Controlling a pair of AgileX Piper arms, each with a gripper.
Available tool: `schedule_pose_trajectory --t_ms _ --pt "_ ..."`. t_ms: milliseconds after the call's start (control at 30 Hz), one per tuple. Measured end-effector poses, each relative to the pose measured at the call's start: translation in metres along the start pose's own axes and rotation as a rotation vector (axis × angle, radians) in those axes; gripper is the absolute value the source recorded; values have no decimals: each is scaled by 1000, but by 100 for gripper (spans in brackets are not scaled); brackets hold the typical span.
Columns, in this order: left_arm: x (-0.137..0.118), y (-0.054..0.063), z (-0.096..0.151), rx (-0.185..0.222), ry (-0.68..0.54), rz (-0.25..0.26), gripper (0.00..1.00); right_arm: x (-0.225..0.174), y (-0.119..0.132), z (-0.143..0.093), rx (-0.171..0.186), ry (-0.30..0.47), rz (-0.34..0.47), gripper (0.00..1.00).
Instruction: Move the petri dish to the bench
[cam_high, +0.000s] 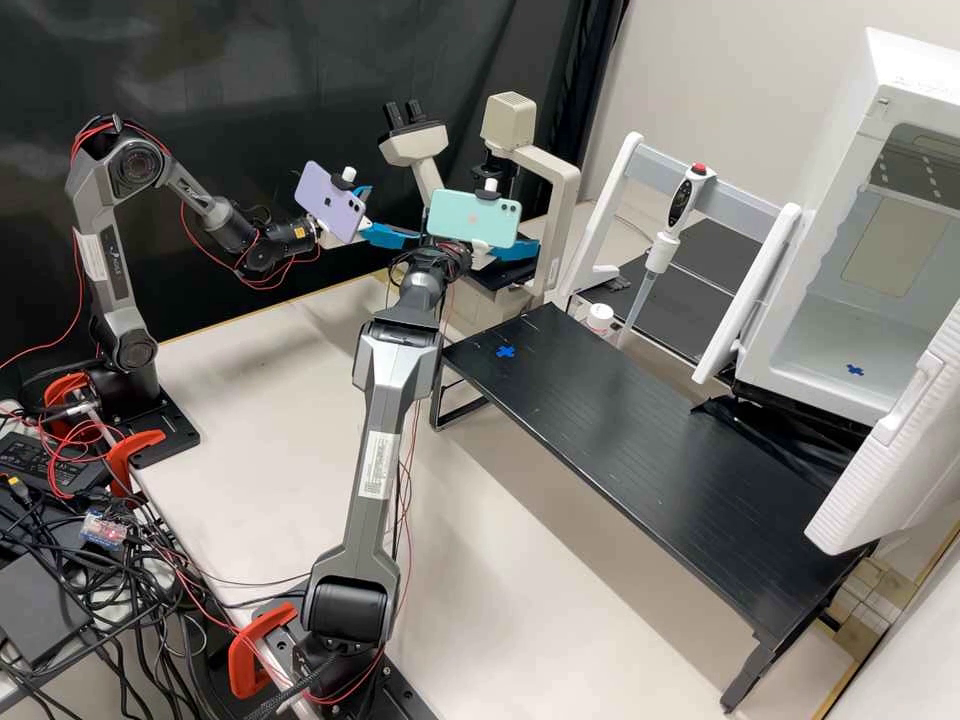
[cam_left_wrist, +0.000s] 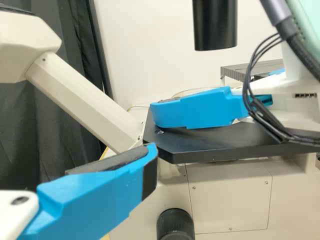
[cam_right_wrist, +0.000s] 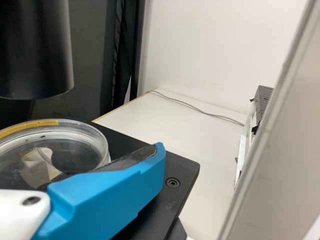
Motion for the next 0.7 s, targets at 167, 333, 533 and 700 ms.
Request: schedule_pose_trajectory --t_ms 167,333,533,700 --pt "0 0 0 0 0 0 100 -2 -2 2 11 -3 -14 0" --pt "0 0 0 0 0 0 100 -5 -4 4 21 0 -28 0" --pt "0 0 0 0 0 0 100 -13 -4 8 20 1 -33 0" --pt "0 0 0 0 0 0 100 -15 -3 7 24 3 -30 0"
